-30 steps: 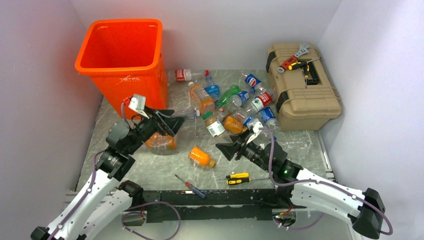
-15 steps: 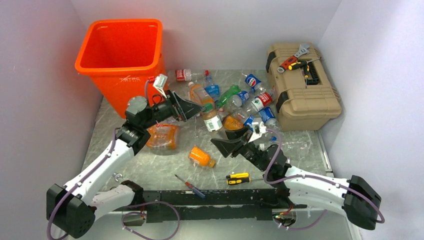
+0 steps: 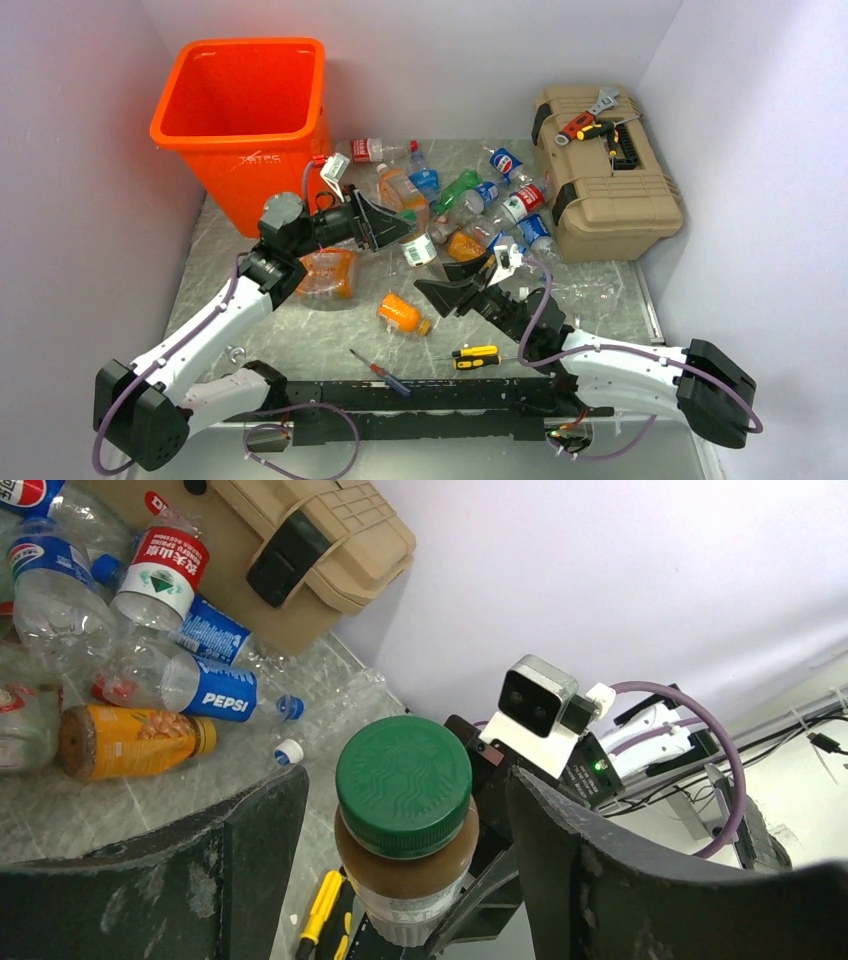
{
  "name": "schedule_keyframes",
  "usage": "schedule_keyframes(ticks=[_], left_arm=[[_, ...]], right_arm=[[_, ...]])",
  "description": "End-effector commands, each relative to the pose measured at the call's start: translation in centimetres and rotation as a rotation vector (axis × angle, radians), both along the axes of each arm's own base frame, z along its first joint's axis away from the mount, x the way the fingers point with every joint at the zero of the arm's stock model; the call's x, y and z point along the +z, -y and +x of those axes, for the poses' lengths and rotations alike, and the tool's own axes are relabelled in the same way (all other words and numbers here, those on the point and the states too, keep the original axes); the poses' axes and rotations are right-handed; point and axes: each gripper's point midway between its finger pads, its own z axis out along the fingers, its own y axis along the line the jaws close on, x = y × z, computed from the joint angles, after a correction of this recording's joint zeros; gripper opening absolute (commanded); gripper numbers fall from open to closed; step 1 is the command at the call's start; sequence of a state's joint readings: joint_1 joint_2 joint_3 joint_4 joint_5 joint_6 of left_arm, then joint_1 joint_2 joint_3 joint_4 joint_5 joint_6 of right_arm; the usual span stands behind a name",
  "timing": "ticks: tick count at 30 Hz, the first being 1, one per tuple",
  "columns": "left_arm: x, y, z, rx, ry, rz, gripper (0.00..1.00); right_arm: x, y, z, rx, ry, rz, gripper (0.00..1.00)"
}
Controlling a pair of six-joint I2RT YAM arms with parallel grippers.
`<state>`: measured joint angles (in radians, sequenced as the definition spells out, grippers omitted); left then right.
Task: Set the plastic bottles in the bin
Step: Pick up the plastic bottle at the center of the board.
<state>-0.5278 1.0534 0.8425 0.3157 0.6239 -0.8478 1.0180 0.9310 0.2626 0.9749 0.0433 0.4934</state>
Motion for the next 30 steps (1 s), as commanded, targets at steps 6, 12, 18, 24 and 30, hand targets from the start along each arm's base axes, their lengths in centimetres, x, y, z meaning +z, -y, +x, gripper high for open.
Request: schedule_keyframes(ticks=[6, 12, 18, 24, 30], left_arm=[[2.7, 0.7, -0.8, -0.042, 0.097, -0.032, 0.44], [2.9, 0.8, -1.1, -0.053, 0.113, -0.026, 0.02], [3.7, -0.6, -1.0, 0.014, 0.197, 0.122, 0.0], [7.9, -6.6, 1.0, 0.32, 0.388, 0.421, 0.0], [15.8, -16.0, 4.3, 0.88, 0.517, 0.524, 0.0]], right_arm=[[3.1, 0.1, -0.2, -0.008, 0.051, 0.053, 0.44], [2.7, -0.3, -0.4, 0.016, 0.031, 0.006, 0.75], [2.2, -0.9, 0.0, 0.015, -0.088, -0.254, 1.0], [1.5, 2.6, -1.1, -0.019, -0.135, -0.473, 1.0], [1.7, 8.6, 1.2, -0.319, -0.172, -0.325, 1.0]])
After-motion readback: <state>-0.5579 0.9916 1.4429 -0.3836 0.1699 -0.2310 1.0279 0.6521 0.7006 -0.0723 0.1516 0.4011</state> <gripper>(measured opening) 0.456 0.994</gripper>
